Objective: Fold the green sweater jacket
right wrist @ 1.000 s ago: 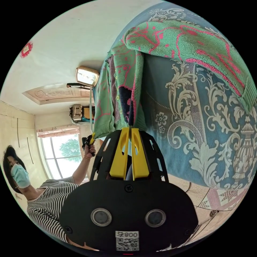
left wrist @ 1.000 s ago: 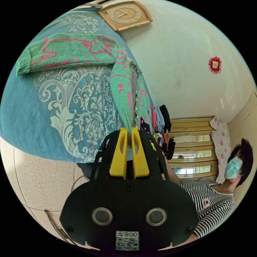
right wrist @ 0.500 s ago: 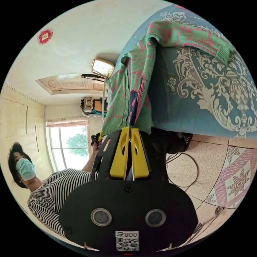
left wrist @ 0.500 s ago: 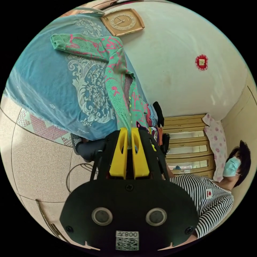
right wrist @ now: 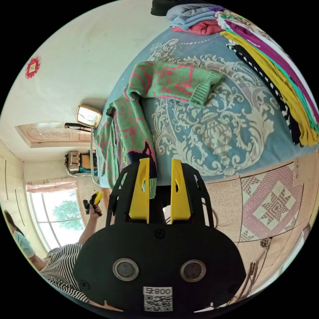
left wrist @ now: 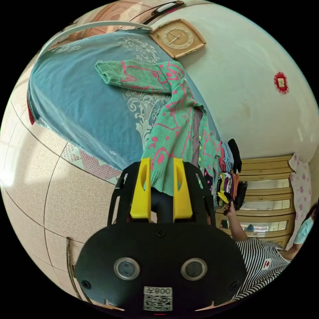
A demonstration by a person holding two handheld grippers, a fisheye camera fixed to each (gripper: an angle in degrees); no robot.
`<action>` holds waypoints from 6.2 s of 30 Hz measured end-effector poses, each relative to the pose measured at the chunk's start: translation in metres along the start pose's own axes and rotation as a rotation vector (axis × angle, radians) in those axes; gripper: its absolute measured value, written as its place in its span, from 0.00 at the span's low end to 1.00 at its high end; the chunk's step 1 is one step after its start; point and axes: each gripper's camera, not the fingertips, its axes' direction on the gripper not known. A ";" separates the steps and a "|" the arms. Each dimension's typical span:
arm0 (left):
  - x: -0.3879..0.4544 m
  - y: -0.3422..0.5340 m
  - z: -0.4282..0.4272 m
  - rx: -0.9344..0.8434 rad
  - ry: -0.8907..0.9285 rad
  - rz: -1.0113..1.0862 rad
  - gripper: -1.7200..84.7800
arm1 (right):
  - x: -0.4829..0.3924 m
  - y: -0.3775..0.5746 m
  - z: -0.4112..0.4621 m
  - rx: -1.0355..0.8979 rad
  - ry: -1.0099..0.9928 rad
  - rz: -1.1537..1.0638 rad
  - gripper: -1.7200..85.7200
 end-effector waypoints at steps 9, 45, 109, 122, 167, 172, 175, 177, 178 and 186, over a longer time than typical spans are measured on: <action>0.091 -0.184 0.072 -0.083 -0.392 0.168 0.15 | -0.137 -0.161 0.079 -0.125 0.536 -0.279 0.14; 0.178 -0.378 0.118 0.332 -0.462 0.219 0.10 | -0.202 -0.279 0.107 0.042 0.823 -0.161 0.11; 0.407 -0.469 0.544 -0.021 -0.292 0.788 0.03 | -0.509 -0.420 0.513 -0.193 0.456 -1.112 0.02; 0.386 -0.483 0.539 -0.102 -0.050 0.516 0.04 | -0.491 -0.536 0.549 -0.245 0.185 -0.732 0.03; 0.418 0.106 0.328 -0.277 -0.298 0.594 0.05 | -0.594 -0.421 0.632 -0.337 0.174 -0.594 0.09; 0.418 0.122 0.310 -0.280 -0.287 0.593 0.04 | -0.604 -0.415 0.632 -0.334 0.172 -0.599 0.05; 0.420 0.132 0.292 -0.267 -0.276 0.597 0.04 | -0.616 -0.411 0.628 -0.345 0.166 -0.616 0.03; 0.423 0.137 0.280 -0.250 -0.264 0.606 0.04 | -0.628 -0.408 0.622 -0.349 0.159 -0.635 0.03; 0.425 0.139 0.271 -0.245 -0.248 0.613 0.04 | -0.638 -0.406 0.615 -0.340 0.148 -0.658 0.02; 0.442 0.138 0.238 -0.211 -0.037 0.661 0.04 | -0.710 -0.401 0.558 -0.263 0.108 -0.813 0.02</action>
